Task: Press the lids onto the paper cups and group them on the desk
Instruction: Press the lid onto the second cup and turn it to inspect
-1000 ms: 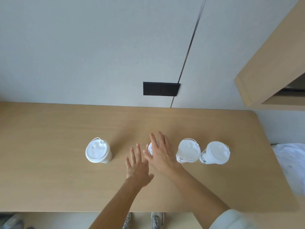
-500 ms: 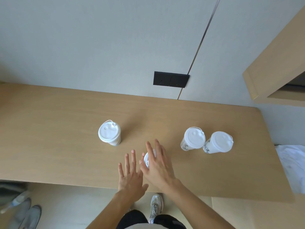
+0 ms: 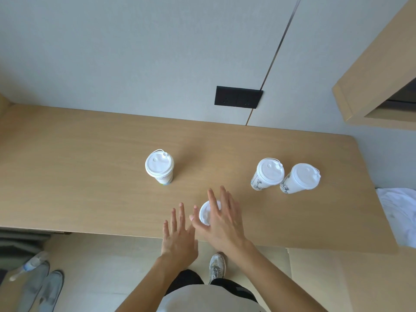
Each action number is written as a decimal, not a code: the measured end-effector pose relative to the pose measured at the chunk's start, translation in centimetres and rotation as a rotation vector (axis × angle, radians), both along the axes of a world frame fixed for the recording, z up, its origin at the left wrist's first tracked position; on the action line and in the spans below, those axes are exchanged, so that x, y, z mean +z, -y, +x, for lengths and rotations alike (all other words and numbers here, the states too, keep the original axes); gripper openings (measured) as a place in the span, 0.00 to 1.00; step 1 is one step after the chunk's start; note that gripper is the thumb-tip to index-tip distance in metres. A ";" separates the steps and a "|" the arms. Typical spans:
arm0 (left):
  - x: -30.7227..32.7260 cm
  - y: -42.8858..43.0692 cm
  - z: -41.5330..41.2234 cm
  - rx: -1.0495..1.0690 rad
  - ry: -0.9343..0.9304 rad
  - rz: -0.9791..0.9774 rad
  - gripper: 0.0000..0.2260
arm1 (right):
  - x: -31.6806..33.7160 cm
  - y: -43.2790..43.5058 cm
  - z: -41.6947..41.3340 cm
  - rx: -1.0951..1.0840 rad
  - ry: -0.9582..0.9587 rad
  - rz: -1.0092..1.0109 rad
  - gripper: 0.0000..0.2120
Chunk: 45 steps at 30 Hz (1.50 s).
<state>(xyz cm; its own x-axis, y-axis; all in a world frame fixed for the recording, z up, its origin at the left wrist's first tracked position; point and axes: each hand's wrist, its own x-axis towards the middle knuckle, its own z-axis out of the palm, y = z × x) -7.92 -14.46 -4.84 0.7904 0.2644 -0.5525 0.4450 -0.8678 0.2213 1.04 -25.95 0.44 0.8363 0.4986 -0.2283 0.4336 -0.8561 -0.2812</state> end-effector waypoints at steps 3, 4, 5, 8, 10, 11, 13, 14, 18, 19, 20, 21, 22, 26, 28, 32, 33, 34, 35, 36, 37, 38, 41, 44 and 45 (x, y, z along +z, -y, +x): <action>1.7 -0.6 0.8 0.326 0.160 -0.237 0.28 | 0.4 1.0 1.1 -0.221 -0.100 0.156 0.41; 2.3 -0.7 1.6 0.416 0.216 -0.300 0.25 | 0.3 1.4 1.8 -0.315 -0.180 0.200 0.39; 2.8 -0.6 2.6 0.499 0.253 -0.362 0.22 | 0.1 1.6 2.6 -0.415 -0.262 0.249 0.35; 3.5 0.4 6.5 0.624 0.196 -0.454 0.23 | -0.8 1.5 4.6 -0.636 -0.408 0.378 0.29; 3.5 1.5 8.6 0.747 0.173 -0.505 0.27 | -1.3 0.9 5.0 -0.705 -0.444 0.411 0.30; 3.3 2.0 9.2 0.773 0.176 -0.498 0.28 | -1.6 0.6 5.0 -0.721 -0.452 0.423 0.30; 2.9 2.9 9.5 0.852 0.185 -0.444 0.31 | -2.2 0.1 4.9 -0.732 -0.457 0.444 0.30; 3.0 3.1 9.4 0.879 0.195 -0.399 0.31 | -2.5 -0.1 4.8 -0.735 -0.450 0.449 0.30; 2.7 3.7 9.0 0.848 0.264 -0.218 0.30 | -3.4 -0.4 4.5 -0.733 -0.346 0.409 0.28; 2.7 3.8 9.1 0.839 0.277 -0.194 0.30 | -3.6 -0.4 4.5 -0.728 -0.314 0.388 0.27; 2.6 3.9 9.2 0.828 0.277 -0.176 0.29 | -3.6 -0.4 4.6 -0.720 -0.288 0.363 0.26; 2.5 3.9 9.3 0.818 0.278 -0.161 0.29 | -3.7 -0.4 4.7 -0.706 -0.265 0.337 0.25; 2.5 4.0 9.4 0.808 0.277 -0.145 0.29 | -3.7 -0.4 4.7 -0.683 -0.242 0.317 0.24; 2.3 4.0 9.6 0.800 0.271 -0.101 0.28 | -3.7 -0.5 5.1 -0.617 -0.197 0.205 0.24; 2.2 4.0 9.6 0.757 0.279 -0.086 0.28 | -3.6 -0.5 5.0 -0.618 -0.182 0.159 0.24; 2.3 3.4 9.8 0.526 0.389 -0.043 0.32 | -3.2 -0.1 3.8 -0.779 -0.271 0.297 0.25; 2.5 3.1 10.2 0.429 0.437 -0.031 0.32 | -3.1 0.1 3.4 -0.848 -0.330 0.332 0.26; 2.7 2.7 10.7 0.314 0.490 -0.016 0.32 | -3.1 0.4 2.8 -0.886 -0.391 0.339 0.27; 2.9 2.2 11.1 0.192 0.548 0.001 0.31 | -3.2 0.6 2.3 -0.895 -0.444 0.327 0.27; 3.0 1.8 11.6 0.074 0.609 0.020 0.29 | -3.2 0.8 1.8 -0.903 -0.482 0.320 0.27; 3.0 1.5 11.9 -0.023 0.664 0.044 0.27 | -3.2 1.0 1.4 -0.925 -0.516 0.330 0.28; 3.1 1.3 12.1 -0.096 0.709 0.067 0.25 | -3.1 1.1 1.2 -0.957 -0.540 0.353 0.28; 3.6 1.2 11.8 -0.090 0.751 0.083 0.25 | -2.6 1.7 1.9 -0.969 -0.477 0.383 0.29; 4.0 1.8 10.2 0.275 0.692 -0.050 0.28 | -1.9 2.3 3.8 -0.894 -0.392 0.396 0.27; 4.0 2.0 9.7 0.422 0.663 -0.119 0.28 | -1.8 2.1 4.5 -0.859 -0.382 0.422 0.26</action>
